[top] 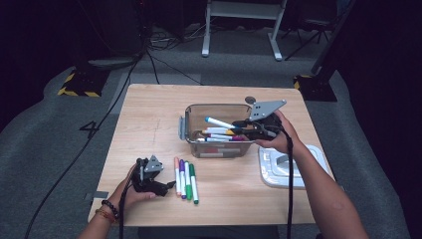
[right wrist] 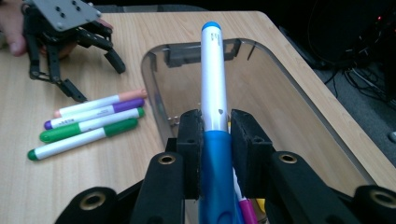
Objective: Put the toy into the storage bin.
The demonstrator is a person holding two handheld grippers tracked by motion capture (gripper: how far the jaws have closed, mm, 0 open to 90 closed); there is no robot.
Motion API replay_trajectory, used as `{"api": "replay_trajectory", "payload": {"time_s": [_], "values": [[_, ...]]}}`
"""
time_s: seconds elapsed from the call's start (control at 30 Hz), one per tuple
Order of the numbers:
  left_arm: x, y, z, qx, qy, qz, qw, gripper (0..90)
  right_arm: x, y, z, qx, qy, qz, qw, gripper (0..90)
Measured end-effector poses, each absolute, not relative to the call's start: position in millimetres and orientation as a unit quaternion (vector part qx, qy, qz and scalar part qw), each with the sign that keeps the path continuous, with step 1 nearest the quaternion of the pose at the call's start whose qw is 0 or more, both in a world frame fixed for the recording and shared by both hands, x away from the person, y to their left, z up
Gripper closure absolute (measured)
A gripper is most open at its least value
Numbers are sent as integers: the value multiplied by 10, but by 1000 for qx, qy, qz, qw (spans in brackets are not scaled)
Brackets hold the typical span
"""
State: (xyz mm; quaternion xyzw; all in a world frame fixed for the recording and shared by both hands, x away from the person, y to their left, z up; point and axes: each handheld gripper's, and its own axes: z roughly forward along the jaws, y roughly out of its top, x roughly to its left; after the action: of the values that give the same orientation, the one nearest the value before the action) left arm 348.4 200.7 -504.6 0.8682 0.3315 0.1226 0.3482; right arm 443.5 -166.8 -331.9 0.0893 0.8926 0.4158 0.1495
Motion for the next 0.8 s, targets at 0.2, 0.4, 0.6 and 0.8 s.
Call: {"api": "replay_trajectory", "payload": {"time_s": [0.2, 0.4, 0.6, 0.8], "values": [[3484, 2007, -5046, 868, 332, 123, 348, 131, 4657, -1595, -3398, 90, 907, 388, 140, 750], [3484, 2007, -5046, 868, 331, 123, 348, 131, 4848, -1495, -3495, 87, 920, 358, 132, 750], [3484, 2007, -5046, 868, 331, 123, 348, 131, 4989, -1374, -3646, 78, 939, 314, 118, 750], [3484, 2007, -5046, 868, 331, 123, 348, 131, 5079, -1264, -3793, 64, 958, 264, 94, 750]]}}
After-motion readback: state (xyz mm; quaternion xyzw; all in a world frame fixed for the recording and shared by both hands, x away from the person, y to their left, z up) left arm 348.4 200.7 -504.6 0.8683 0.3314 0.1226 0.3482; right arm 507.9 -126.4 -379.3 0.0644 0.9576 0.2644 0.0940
